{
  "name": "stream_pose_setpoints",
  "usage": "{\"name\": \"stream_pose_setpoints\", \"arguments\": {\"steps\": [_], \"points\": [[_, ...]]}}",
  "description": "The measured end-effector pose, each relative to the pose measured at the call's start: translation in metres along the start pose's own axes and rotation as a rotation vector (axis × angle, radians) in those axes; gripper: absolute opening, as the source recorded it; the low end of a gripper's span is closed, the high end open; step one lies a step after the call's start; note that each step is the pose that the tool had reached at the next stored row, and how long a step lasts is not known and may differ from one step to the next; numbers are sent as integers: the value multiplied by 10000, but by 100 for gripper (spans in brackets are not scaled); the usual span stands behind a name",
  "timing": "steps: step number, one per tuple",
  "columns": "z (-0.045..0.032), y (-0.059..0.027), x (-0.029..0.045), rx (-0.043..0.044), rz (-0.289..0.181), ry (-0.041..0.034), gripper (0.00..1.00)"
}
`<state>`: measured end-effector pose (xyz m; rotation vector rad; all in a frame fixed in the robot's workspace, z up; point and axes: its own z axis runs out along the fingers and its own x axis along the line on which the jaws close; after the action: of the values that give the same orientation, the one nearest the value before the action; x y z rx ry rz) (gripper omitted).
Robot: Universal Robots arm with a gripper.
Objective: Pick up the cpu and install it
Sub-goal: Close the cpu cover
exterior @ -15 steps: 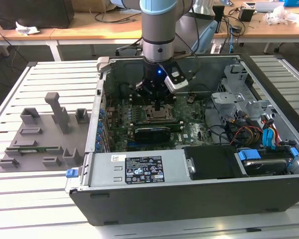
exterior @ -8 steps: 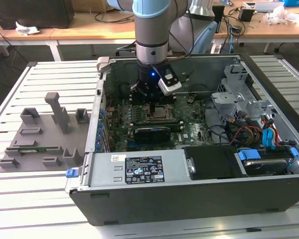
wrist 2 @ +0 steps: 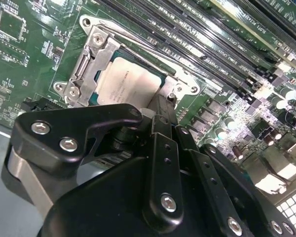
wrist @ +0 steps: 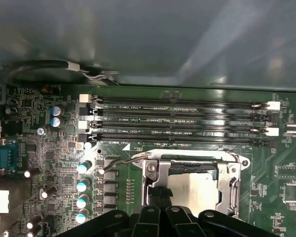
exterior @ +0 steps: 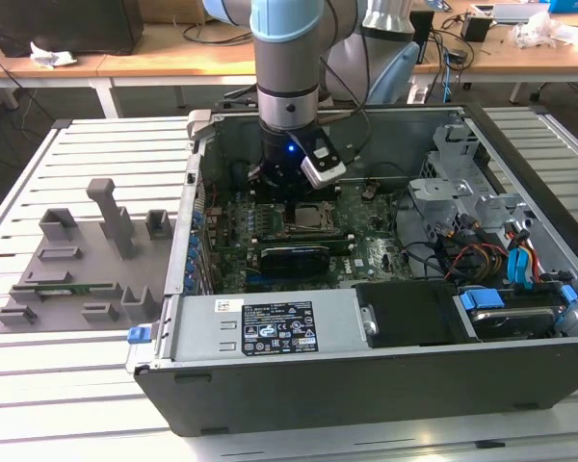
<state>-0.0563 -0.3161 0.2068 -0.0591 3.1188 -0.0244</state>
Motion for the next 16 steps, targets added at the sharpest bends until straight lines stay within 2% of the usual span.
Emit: {"name": "stream_pose_setpoints", "arguments": {"steps": [6, 10, 11, 16], "points": [[14, 0, -19, -9, -316, -7, 11], [16, -2, -71, -10, -406, -8, 11], [18, -3, -105, -12, -424, -10, 11], [20, -5, -153, -12, -450, -9, 11]]}}
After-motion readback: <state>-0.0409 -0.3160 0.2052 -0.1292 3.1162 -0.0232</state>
